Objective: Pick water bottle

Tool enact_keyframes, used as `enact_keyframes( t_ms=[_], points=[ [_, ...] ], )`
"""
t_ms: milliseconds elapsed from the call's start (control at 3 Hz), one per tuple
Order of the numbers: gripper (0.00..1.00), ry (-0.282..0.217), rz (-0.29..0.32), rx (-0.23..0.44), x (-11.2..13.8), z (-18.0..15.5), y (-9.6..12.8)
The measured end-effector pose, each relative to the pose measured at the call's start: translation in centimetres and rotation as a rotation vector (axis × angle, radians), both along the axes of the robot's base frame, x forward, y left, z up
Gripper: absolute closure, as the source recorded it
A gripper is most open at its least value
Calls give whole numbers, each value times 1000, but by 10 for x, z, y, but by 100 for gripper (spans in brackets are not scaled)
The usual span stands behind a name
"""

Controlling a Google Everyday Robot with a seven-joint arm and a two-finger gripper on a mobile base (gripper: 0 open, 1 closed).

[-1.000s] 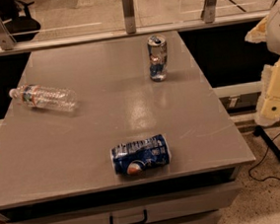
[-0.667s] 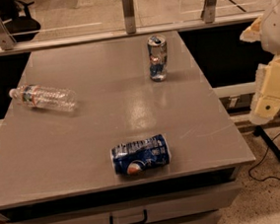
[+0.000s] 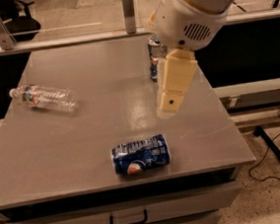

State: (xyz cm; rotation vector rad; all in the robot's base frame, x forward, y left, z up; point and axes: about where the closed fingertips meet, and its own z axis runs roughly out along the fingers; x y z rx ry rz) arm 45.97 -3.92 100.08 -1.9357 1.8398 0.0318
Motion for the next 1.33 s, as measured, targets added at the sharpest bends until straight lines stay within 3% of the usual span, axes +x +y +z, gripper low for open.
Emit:
enact_keyframes(
  t_ms=[333, 667, 1000, 1333],
  points=[
    [0, -13, 4, 3, 1, 3, 4],
    [0, -6, 7, 67, 22, -2, 48],
    [0, 24, 26, 134, 53, -12, 114],
    [0, 70, 4, 186, 79, -36, 174]
  ],
)
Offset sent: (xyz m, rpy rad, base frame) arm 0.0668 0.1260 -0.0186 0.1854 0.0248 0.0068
